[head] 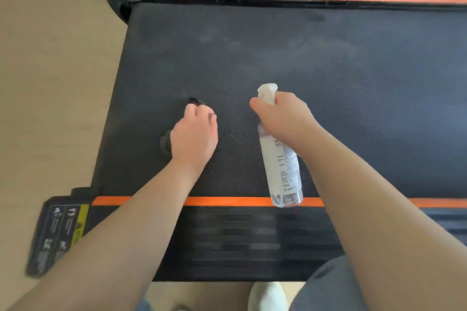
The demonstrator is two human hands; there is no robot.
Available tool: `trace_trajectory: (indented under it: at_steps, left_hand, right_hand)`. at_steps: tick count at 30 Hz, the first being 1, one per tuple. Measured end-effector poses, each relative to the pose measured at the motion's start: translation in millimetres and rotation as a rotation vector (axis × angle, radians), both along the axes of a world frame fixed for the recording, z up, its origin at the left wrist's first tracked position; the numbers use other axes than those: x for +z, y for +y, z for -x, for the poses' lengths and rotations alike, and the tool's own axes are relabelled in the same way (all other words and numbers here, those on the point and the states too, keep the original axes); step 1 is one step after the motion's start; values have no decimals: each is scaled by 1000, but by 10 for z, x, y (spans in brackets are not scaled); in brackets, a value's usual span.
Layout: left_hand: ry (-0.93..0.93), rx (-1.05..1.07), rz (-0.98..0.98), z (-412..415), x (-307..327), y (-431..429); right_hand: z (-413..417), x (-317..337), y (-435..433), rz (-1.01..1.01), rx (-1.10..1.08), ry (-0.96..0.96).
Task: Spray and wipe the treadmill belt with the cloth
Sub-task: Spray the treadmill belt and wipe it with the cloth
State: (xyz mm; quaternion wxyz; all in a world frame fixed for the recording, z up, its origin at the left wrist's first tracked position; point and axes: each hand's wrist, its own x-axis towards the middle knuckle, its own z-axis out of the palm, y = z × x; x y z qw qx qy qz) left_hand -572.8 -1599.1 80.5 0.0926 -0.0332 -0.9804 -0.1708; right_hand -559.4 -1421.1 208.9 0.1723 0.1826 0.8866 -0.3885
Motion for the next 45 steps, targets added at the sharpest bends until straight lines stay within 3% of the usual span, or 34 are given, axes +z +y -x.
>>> trace_trajectory:
  at_steps: [3,5,9,13,16,19,24,29,32,35,38,41,43,45]
  left_hand:
    - [-2,-390,4,-335,-18,636]
    - [-32,-471,42,-373,-26,690]
    - [76,-453,118,-406,44,699]
    - [54,-301,-26,-448,94,777]
    - [203,-455,-11,-431,28,722]
    - [263,-457,-3,-382,-74,687]
    - [140,-299,175,-242,-131,132]
    - [29,-15,109,71,-67,-931]
    - [-3,94,63,142,-67,-976]
    - [14,-99,46,72,-61,-908]
    - [-9,-543,-13,75,-37,-992]
    - [-17,-908,67,281,-20,-1201]
    - [76,-813,118,481,-58,-1322]
    - [104,-522,75,665,-70,-1357]
  right_hand:
    - [97,-123,159,50,-62,20]
    - [91,-158,208,90,-78,0]
    - [52,-193,195,192,-22,-65]
    - [78,-327,96,220,-26,-125]
    - [117,-388,73,209,-37,-131]
    - [133,-468,50,203,-67,-112]
    - [158,-439,-184,199,-80,-73]
    - [244,-371,-531,248,4,-87]
    - [263,-391,-637,187,60,-105]
    - [287,-397,-741,80,82,-124]
    - [321,-343,-813,8,66,-127]
    - [289,-245,-912,-13,23,-146]
    - [216,-158,-989,-37,16,-178]
    - [132,-93,-1046,-52,15,-195]
